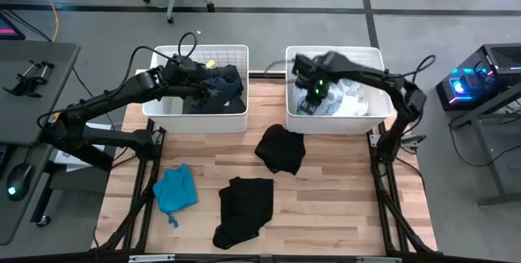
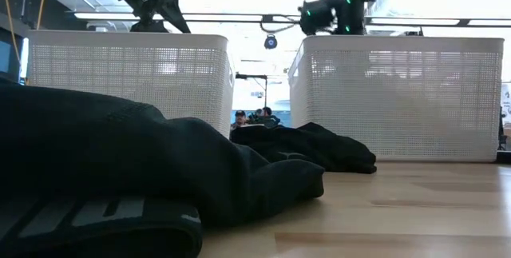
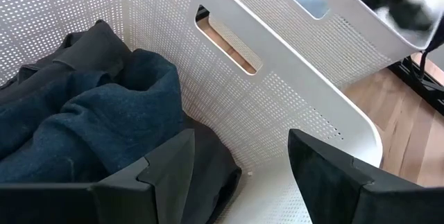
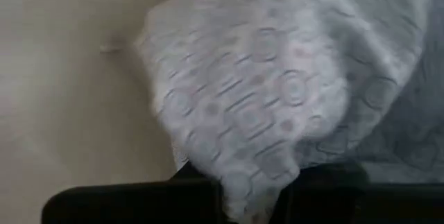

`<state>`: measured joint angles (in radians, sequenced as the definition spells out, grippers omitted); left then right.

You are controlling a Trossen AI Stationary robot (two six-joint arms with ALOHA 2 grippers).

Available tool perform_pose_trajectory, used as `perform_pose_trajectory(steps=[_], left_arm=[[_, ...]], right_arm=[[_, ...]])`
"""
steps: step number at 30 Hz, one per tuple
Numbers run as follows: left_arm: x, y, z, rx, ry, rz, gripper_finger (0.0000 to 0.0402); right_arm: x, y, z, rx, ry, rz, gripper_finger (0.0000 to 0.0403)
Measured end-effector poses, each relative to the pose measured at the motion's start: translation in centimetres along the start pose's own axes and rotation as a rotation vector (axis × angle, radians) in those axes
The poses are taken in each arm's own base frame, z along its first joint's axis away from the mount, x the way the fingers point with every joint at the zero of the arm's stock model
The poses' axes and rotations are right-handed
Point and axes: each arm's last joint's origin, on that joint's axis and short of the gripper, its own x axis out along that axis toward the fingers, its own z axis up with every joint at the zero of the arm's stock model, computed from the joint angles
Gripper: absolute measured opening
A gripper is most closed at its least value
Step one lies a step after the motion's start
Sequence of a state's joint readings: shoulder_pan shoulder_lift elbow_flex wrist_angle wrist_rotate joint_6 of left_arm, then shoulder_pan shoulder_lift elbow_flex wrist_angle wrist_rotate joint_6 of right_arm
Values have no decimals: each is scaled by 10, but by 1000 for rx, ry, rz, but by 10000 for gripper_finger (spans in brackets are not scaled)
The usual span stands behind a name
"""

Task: Sort clothes
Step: Put the white patterned shirt into the right bin

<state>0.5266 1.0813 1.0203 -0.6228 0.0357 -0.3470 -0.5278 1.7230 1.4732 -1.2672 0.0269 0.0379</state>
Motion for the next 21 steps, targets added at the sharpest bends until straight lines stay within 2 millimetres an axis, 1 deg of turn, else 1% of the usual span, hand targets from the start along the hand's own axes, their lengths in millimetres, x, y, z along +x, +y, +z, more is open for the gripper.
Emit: perform_pose_trajectory(steps=[5, 7, 10, 12, 14, 18, 21], left_arm=[[0, 0, 0, 5, -1, 4, 220], [0, 0, 0, 12, -2, 6, 220], [0, 0, 0, 17, -2, 6, 220], [0, 0, 0, 17, -2, 6, 220], [0, 0, 0, 17, -2, 6, 220], [0, 0, 0, 17, -1, 7, 220], [0, 0, -1, 9, 7, 9, 220]], right_arm=[[48, 0, -20, 131, -2, -28, 46], [59, 0, -25, 160, -4, -21, 59], [64, -3, -28, 211, 9, -19, 87], [60, -6, -26, 241, 8, -15, 110], [50, -8, -24, 254, -2, -9, 135], [13, -12, -17, 267, -115, -20, 174], [-19, -13, -20, 279, -189, -21, 188]])
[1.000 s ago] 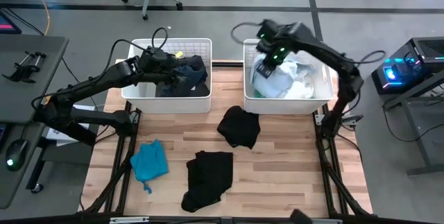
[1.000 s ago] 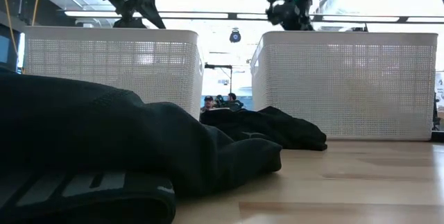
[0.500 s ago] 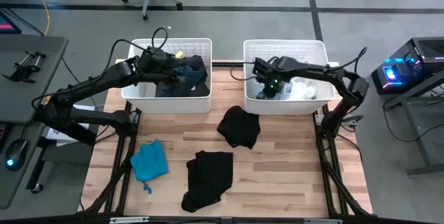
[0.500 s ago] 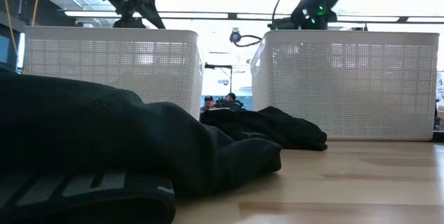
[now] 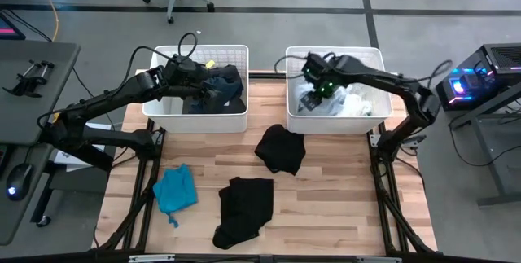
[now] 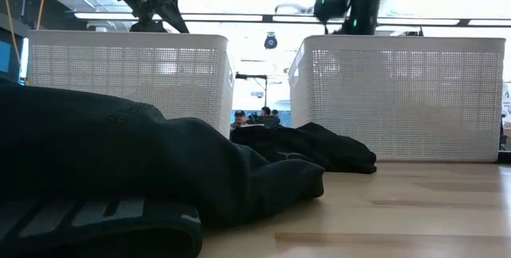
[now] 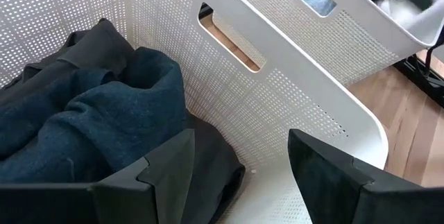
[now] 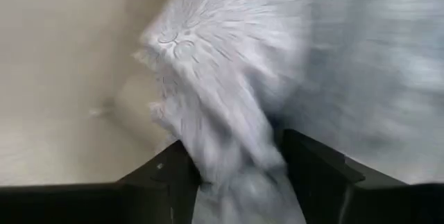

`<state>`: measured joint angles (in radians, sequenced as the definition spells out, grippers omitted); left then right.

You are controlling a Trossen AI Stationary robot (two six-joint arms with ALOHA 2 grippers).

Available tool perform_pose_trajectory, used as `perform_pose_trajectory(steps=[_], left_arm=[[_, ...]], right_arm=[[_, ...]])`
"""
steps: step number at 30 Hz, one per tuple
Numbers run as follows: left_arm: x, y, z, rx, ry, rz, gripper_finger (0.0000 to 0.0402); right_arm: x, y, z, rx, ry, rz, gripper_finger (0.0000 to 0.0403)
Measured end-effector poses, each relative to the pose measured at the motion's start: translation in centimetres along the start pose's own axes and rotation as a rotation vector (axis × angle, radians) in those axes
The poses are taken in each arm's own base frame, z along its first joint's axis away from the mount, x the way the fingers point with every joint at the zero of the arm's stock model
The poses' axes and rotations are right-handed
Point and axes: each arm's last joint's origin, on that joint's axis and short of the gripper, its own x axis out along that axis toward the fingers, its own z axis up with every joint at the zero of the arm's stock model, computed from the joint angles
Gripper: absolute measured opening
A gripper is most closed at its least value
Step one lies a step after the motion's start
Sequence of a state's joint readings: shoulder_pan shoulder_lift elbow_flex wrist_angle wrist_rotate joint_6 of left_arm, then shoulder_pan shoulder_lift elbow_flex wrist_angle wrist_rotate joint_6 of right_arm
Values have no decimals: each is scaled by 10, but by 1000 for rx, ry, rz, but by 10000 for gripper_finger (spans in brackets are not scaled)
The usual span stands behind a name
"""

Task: Sort clothes
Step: Put the white patterned shirt into the right bin, then put the blue shorts into the right bin

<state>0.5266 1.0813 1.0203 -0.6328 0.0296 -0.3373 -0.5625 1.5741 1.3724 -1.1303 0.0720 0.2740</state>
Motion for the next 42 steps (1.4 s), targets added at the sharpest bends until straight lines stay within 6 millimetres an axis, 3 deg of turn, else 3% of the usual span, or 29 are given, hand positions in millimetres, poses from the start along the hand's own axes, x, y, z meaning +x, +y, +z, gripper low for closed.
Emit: perform_pose_trajectory(steps=[8, 13, 18, 25, 29, 42], left_arm=[[0, 0, 0, -17, 0, 0, 220], [0, 0, 0, -20, 0, 0, 220], [0, 0, 0, 4, 7, -7, 220], [0, -1, -1, -20, 18, -39, 220], [0, -7, -3, -54, 29, -79, 220], [-6, -57, -23, -129, 108, -246, 186]], right_arm=[[-77, -1, -27, 145, -242, -39, 193], [-97, 15, -54, 201, -387, -16, 193], [-93, 44, -78, 228, -595, 53, 193], [-85, 87, -95, 189, -924, 422, 193], [-85, 93, -96, 168, -1033, 504, 193], [-84, 97, -98, -15, -1008, 534, 193]])
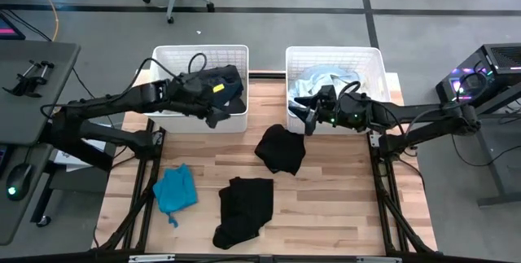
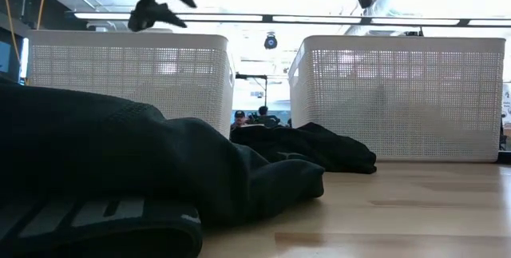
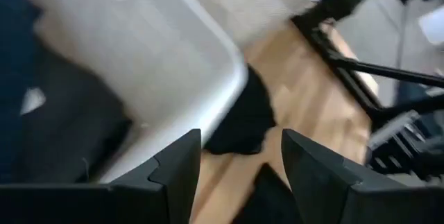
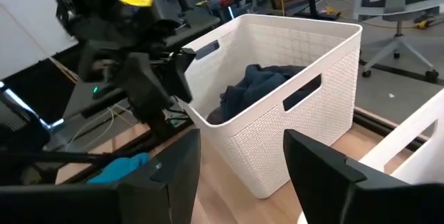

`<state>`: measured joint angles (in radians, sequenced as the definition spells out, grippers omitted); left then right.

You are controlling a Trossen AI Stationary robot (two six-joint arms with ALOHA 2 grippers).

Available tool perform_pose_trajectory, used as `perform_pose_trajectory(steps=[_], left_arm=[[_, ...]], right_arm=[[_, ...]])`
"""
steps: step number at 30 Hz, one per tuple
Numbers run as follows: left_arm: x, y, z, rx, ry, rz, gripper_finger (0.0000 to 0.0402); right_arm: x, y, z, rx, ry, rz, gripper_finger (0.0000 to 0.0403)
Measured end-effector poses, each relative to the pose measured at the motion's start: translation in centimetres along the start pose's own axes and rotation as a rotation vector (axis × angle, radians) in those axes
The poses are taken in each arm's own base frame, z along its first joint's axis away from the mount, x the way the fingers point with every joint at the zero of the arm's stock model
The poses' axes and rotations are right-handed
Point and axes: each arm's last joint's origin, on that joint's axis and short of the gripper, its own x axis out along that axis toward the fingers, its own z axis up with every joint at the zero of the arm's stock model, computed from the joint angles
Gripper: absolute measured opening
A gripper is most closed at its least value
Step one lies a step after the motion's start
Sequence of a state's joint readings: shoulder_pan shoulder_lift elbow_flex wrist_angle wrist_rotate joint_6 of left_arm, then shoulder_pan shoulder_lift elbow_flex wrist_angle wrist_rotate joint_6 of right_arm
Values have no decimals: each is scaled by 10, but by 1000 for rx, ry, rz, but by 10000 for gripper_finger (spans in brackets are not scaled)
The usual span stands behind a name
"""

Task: Sort clothes
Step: Put the blue shorts into the right bin

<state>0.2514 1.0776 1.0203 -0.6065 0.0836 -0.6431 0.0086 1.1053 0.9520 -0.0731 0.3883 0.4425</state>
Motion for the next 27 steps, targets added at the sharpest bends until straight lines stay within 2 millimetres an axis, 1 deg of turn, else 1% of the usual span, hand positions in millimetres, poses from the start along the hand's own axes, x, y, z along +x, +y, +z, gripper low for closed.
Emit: perform_pose_trajectory(steps=[3, 8, 11, 13, 15, 18, 22, 24, 27], left_arm=[[-3, -15, -2, 35, -42, -89, 177], [-10, -41, 4, 93, -191, -276, 170], [-16, -57, 8, 120, -253, -445, 169], [-21, -68, 7, 133, -263, -552, 169], [-24, -75, 4, 123, -250, -619, 169], [-26, -81, -3, 76, -192, -666, 169], [-24, -85, -16, 22, -19, -707, 169], [-22, -84, -26, -32, 92, -660, 169], [-18, -80, -48, -88, 275, -538, 169]], right_arm=[[0, 0, -1, -26, 22, 23, 193], [0, 0, -4, -73, 57, 30, 193], [0, -1, -4, -16, 53, 25, 193], [0, -1, -3, 14, 46, 26, 193], [0, 0, -3, 11, 53, 36, 193], [0, 1, -4, 12, 59, 45, 193], [2, 2, -6, 5, 59, 24, 193], [3, 1, -7, 1, 60, 20, 193], [3, 1, -7, -22, 62, 19, 193]])
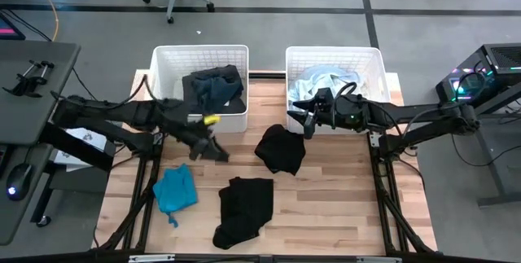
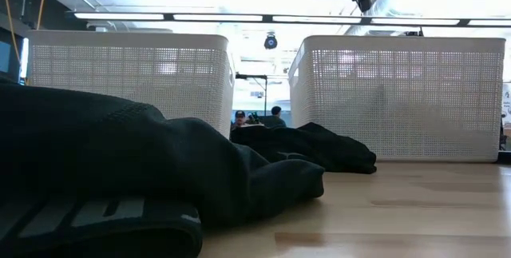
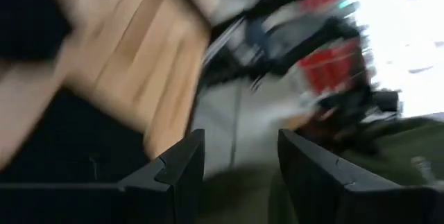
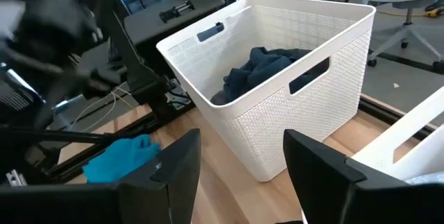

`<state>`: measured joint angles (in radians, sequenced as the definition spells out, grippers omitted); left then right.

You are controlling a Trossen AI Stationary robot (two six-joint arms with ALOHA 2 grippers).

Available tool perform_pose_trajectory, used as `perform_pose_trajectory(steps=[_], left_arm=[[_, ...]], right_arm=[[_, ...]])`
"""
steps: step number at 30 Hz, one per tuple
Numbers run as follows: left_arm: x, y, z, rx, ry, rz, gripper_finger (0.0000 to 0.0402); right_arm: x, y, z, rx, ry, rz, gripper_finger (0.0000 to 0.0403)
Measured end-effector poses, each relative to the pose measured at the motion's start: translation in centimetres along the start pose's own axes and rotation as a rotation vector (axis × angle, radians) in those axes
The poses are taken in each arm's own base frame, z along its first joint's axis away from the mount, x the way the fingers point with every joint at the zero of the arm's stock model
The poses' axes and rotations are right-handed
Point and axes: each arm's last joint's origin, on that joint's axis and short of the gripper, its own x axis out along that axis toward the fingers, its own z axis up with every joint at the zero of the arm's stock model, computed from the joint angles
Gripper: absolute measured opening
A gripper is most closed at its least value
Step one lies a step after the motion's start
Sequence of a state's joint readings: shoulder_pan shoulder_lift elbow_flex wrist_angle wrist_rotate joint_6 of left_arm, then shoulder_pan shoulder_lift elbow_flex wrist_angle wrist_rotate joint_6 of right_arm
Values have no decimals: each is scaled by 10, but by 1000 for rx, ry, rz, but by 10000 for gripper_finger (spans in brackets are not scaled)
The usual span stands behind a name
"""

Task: Sort clothes
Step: Put the blue shorts into the right bin

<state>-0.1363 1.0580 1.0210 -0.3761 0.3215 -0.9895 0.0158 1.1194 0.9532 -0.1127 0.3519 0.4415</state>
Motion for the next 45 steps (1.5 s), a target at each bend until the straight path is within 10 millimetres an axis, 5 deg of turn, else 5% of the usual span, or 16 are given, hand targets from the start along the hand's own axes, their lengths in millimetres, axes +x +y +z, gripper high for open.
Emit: perform_pose_trajectory(steps=[5, 10, 20, 25, 33, 45], left_arm=[[1, 17, -37, -160, 218, 297, 169], [-8, 28, -67, -242, 237, 614, 169], [-11, 47, -113, -433, 157, 890, 169], [-8, 72, -138, -684, 149, 1036, 169], [11, 105, -167, -841, 178, 1017, 179], [49, 152, -189, -761, 138, 1011, 183]], right_arm=[[0, 0, 0, -6, 2, -1, 193], [-6, 0, 3, 8, -2, 22, 193], [-68, -10, 36, 69, -193, 108, 193], [-89, -16, 44, 71, -265, 97, 193], [-86, -17, 41, 72, -242, 71, 193], [-88, -19, 36, 59, -178, 67, 193]])
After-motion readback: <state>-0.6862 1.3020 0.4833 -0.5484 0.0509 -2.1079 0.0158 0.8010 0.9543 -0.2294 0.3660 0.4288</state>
